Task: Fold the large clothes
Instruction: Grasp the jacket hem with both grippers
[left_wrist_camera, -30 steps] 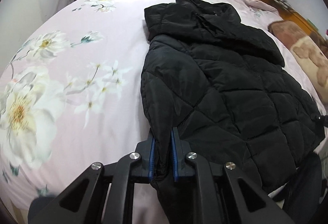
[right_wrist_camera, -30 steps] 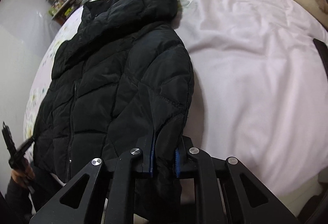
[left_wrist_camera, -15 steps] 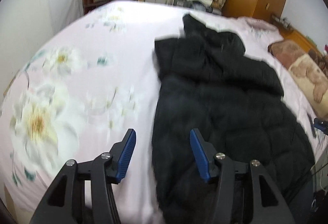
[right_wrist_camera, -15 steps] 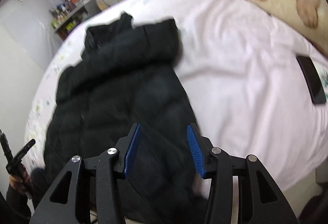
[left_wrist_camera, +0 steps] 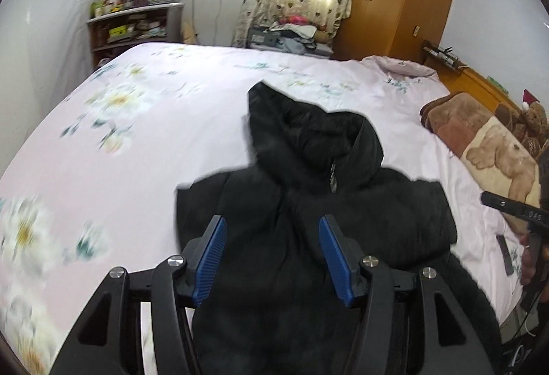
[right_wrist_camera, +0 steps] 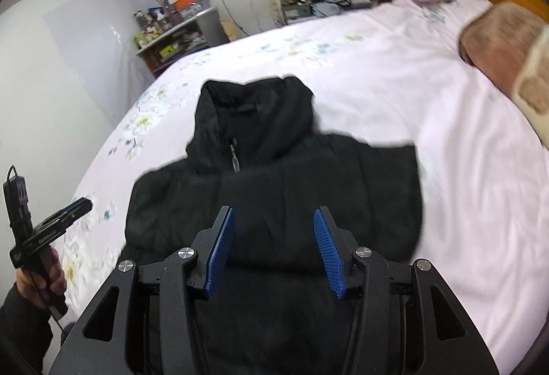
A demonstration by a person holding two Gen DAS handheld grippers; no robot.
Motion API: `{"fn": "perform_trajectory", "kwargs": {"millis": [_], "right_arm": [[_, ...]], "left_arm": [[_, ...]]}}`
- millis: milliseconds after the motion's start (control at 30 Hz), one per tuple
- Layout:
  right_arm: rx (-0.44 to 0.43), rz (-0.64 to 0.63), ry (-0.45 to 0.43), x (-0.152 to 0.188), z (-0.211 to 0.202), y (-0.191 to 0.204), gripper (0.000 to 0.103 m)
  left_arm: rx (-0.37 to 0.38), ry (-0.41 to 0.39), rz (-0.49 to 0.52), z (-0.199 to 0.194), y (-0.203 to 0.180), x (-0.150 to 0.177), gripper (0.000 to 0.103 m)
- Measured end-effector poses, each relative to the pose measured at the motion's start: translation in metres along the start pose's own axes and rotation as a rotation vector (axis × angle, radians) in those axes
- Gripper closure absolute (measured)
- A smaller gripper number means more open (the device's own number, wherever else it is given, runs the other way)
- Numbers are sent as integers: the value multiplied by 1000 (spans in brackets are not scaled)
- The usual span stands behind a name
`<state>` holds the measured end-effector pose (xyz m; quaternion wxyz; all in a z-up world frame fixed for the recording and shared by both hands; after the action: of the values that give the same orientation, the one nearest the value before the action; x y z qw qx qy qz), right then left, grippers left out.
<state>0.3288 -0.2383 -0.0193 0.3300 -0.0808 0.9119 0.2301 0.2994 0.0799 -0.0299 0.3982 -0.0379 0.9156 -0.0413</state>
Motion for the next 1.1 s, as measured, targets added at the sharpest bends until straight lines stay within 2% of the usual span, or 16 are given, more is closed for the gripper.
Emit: {"fn": "perform_trajectory", "kwargs": {"millis": [167,333,500,567,767,800,833,867,900,933,1100], "right_arm": [[-27,-12,-6,-50,49,1,50],[-23,-11,10,-90,107,-11,50],[33,-21,49,-119,164,-33,50],[55,-18,61,-132,185,-44,50],[129,-60,98,-160,236,-63,50],[140,-56,112,-161,243,-67,50],[153,-48,134,-162,251,-71,50],[159,-42,153,-161,255,-73,56],[159,-40,164,-160,258,-73,69],[148,-44,163,-159,257,-70,95],[96,-94,39,-157,204,-44,96]], "left_arm": [[13,-8,24,45,-9,-50,38],[9,36,-9,103,-8,-86,35],[-15,118,-53,178,-5,-106,35],[-49,133,-49,206,-5,-110,35],[-93,160,-26,262,-12,-116,35],[-96,160,-17,267,-16,-117,38],[-92,152,-8,270,-19,-119,56],[-87,147,7,270,-24,-119,81],[-82,141,16,271,-26,-122,91],[-85,118,22,264,-28,-122,95],[-27,6,5,208,-23,-134,98]]}}
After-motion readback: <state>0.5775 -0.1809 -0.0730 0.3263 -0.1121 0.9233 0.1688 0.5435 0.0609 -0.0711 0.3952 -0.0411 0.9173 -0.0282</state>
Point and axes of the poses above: each gripper's, at about its wrist camera, not at the fingertips, and z roughly the way its jaws point, y to its left, x to its underside, the point moved 6 cm from there along z, roughly the way its jaws point, and after that the axes turned 6 degrees about -x, right-handed, at the moved point
